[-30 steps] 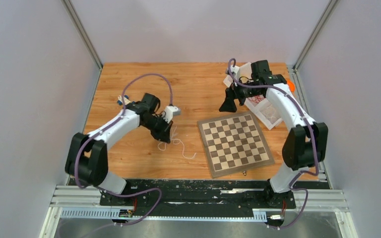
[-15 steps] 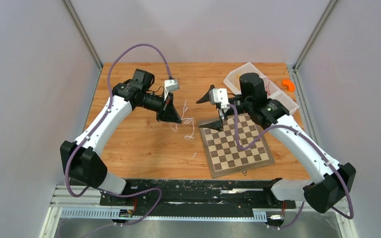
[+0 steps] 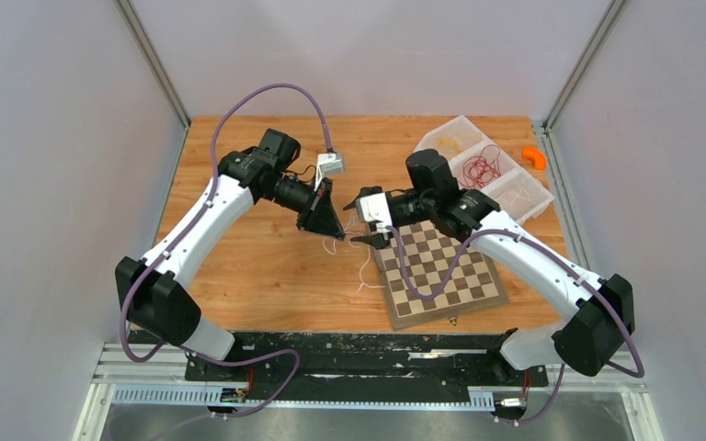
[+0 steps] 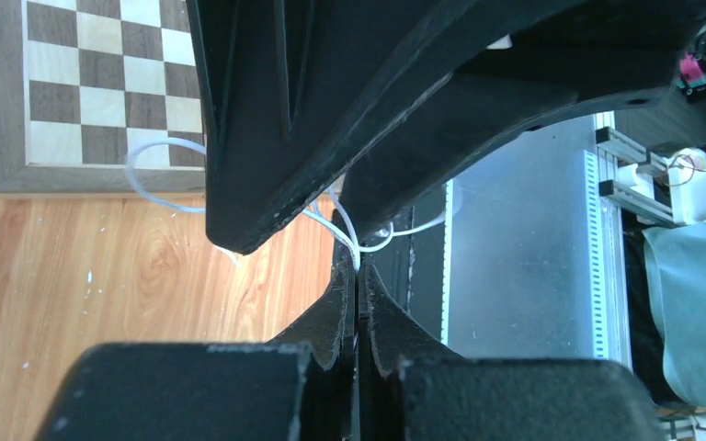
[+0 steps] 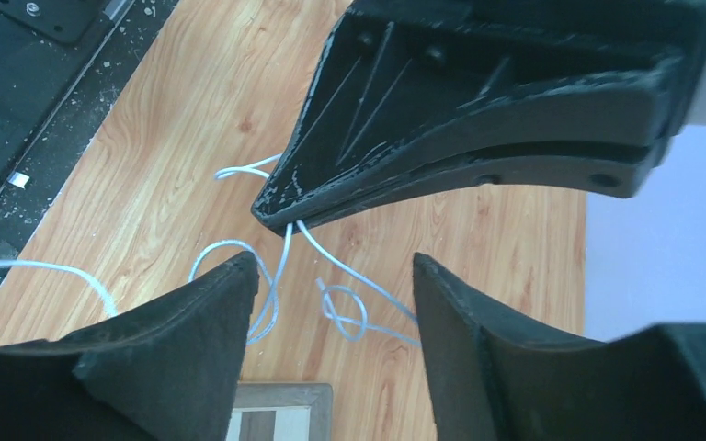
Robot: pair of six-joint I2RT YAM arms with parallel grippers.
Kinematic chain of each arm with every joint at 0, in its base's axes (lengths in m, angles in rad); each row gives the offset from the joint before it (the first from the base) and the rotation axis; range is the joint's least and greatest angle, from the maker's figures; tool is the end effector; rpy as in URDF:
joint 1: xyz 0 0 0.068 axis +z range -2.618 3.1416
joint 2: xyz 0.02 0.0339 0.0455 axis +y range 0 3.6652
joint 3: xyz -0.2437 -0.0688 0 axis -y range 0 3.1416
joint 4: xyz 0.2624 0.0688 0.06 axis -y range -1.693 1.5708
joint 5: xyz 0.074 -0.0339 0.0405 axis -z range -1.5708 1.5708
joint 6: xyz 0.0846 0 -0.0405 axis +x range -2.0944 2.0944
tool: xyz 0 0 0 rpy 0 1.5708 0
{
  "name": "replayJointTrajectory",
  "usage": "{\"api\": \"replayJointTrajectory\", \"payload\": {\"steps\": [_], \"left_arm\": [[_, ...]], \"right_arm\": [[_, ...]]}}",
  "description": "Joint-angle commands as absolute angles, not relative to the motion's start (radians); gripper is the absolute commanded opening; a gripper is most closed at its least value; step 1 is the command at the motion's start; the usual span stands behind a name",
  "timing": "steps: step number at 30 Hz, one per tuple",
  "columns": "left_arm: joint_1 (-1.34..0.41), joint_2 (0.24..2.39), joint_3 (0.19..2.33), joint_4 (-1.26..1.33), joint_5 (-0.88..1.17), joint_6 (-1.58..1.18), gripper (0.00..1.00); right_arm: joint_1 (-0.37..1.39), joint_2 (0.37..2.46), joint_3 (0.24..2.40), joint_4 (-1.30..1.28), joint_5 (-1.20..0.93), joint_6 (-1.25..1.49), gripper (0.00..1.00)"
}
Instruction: Untangle the cables
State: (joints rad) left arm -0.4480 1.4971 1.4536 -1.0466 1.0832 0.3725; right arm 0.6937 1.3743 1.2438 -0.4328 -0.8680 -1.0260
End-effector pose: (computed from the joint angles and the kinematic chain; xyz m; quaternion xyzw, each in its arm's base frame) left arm 0.2555 -0.2057 0.3043 0.4445 0.7143 -0.5080 0.1849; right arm 0.2272 0.2729 0.3091 -0.7346 0.3647 0.2908 0.4928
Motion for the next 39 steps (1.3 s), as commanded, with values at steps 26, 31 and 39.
{"api": "replayJointTrajectory", "payload": {"steps": [26, 31, 39], "left_arm": [[-0.423, 1.188, 1.164, -0.219, 0.883, 0.045, 0.11], [-0.423, 1.209, 1.188, -0.208, 0.881, -0.052, 0.4], [-0.373, 1.171, 1.243, -0.397, 0.82, -0.016, 0.99]], "right_arm": [[0.62, 1.414, 1.421, -0.103, -0.979, -0.112, 0.0], [0.519, 1.402, 1.381, -0.066, -0.978, -0.01, 0.0], [0.107, 1.265, 1.238, -0.237, -0.963, -0.288, 0.0]]}}
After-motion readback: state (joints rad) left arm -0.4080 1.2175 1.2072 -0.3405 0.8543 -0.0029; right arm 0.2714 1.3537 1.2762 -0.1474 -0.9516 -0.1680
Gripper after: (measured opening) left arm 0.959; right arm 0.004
